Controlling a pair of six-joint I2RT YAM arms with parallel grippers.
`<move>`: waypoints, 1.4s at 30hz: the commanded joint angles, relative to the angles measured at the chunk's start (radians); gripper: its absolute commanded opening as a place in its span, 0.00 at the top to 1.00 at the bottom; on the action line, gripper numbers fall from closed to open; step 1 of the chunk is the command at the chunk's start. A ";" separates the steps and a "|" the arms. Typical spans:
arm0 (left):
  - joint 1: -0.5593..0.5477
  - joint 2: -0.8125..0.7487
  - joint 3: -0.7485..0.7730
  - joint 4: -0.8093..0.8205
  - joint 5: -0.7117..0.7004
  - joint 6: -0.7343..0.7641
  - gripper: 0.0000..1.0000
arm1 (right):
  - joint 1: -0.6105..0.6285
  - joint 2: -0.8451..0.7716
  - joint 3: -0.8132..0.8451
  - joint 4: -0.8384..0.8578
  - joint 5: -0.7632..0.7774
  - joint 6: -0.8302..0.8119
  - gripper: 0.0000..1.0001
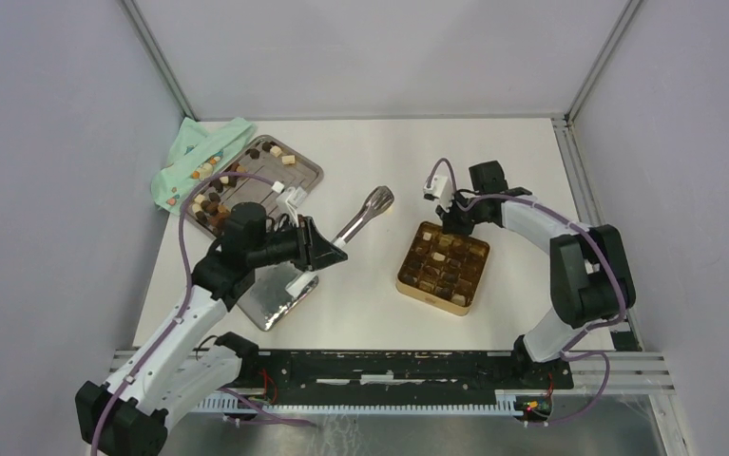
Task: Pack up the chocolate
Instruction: Place the fake chocolate in the packing box.
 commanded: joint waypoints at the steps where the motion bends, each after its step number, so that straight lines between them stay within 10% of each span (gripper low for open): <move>1: -0.042 -0.011 0.002 0.097 0.009 -0.029 0.98 | -0.014 -0.153 -0.053 0.118 0.004 0.058 1.00; 13: -0.182 0.008 -0.030 0.259 -0.084 -0.037 0.98 | -0.050 -0.511 -0.189 0.379 0.111 0.133 1.00; 42: -0.548 0.389 0.072 0.433 -0.282 0.040 0.98 | -0.158 -0.554 -0.295 0.472 0.044 0.281 1.00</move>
